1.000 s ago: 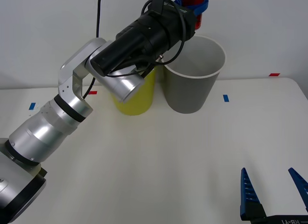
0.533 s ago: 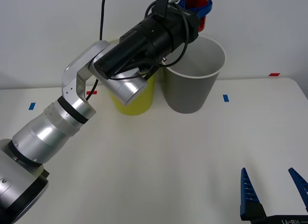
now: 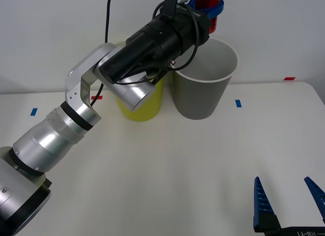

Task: Put cans in the gray bin and PET bottles in the light green bin.

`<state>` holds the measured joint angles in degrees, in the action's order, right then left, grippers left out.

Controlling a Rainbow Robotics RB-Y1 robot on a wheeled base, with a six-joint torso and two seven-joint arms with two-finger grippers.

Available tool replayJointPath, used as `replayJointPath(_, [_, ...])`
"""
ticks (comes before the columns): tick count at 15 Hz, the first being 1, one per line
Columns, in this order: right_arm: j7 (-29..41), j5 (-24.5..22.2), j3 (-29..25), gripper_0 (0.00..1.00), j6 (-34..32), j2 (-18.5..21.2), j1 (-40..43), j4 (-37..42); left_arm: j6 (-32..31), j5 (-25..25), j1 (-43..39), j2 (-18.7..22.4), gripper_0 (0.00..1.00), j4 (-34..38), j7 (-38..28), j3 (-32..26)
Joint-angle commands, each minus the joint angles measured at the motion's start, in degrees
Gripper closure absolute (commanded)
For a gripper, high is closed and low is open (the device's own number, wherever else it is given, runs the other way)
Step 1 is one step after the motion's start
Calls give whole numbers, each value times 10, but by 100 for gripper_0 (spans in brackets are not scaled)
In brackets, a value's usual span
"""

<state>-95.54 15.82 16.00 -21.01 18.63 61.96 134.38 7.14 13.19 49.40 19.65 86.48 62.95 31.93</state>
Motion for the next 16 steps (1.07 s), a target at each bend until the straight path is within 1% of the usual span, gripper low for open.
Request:
replayJointPath(1, [0,0,0,0,0,0,0,0,-59,2,0,-1,100,-32,-4,8])
replayJointPath(2, [0,0,0,0,0,0,0,0,-99,6,0,-2,100,-57,-5,12])
replayJointPath(3, [0,0,0,0,0,0,0,0,-109,11,0,-3,100,-64,-6,13])
replayJointPath(6, [0,0,0,0,0,0,0,0,-109,18,0,-5,100,-64,-5,13])
replayJointPath(7, [0,0,0,0,0,0,0,0,-109,18,0,-4,96,-64,-3,13])
replayJointPath(8, [0,0,0,0,0,0,0,0,-108,18,0,-4,64,-64,-3,13])
replayJointPath(9, [0,0,0,0,0,0,0,0,-104,18,0,-3,0,-65,0,13])
replayJointPath(11, [0,0,0,0,0,0,0,0,-101,18,0,-1,0,-64,1,13])
replayJointPath(16, [0,0,0,0,0,0,0,0,-83,18,14,24,0,-64,-1,13])
